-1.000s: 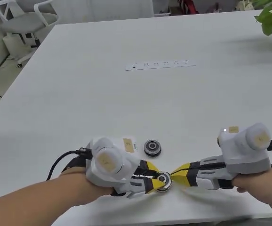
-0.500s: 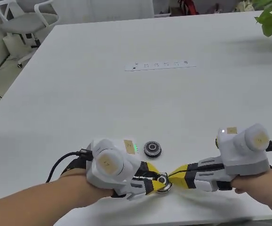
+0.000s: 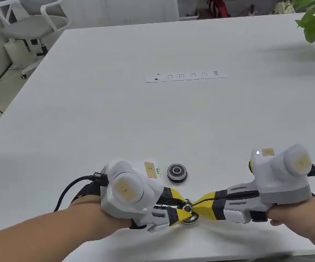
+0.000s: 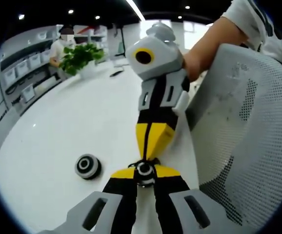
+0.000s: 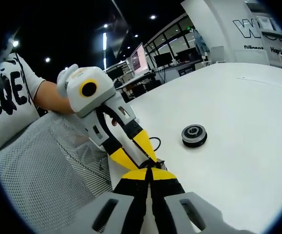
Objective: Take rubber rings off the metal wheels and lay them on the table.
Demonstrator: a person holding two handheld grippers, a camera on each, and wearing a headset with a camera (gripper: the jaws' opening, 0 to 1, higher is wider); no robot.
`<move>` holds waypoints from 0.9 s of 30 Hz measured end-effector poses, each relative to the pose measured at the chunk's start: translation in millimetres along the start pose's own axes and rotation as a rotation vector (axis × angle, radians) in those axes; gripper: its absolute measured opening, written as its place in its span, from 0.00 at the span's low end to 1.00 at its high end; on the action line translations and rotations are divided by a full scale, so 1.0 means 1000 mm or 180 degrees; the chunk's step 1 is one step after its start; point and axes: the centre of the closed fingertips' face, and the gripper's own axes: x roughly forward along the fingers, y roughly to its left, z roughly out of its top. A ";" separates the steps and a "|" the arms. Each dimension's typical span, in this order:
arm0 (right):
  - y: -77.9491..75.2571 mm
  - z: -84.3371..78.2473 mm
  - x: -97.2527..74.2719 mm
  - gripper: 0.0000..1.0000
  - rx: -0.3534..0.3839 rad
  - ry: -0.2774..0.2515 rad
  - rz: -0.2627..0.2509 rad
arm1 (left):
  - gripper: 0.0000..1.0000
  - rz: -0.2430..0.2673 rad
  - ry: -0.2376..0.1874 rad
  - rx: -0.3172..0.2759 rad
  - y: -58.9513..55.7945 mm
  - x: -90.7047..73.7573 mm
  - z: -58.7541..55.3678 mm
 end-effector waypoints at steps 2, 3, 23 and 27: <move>0.002 0.001 0.000 0.00 -0.0002 -0.0006 0.0030 | 0.13 0.0002 0.0000 0.0000 0.000 0.000 0.000; 0.003 0.000 0.001 0.00 -0.0020 0.0007 0.0040 | 0.13 0.0003 -0.0001 0.0000 0.000 0.000 0.000; -0.008 -0.001 -0.004 0.00 0.0122 -0.0051 -0.0106 | 0.14 -0.0039 -0.0061 -0.0042 -0.001 0.001 0.001; -0.009 0.000 -0.004 0.00 0.0135 -0.0063 -0.0104 | 0.15 -0.0044 -0.0038 0.0029 -0.001 0.000 0.001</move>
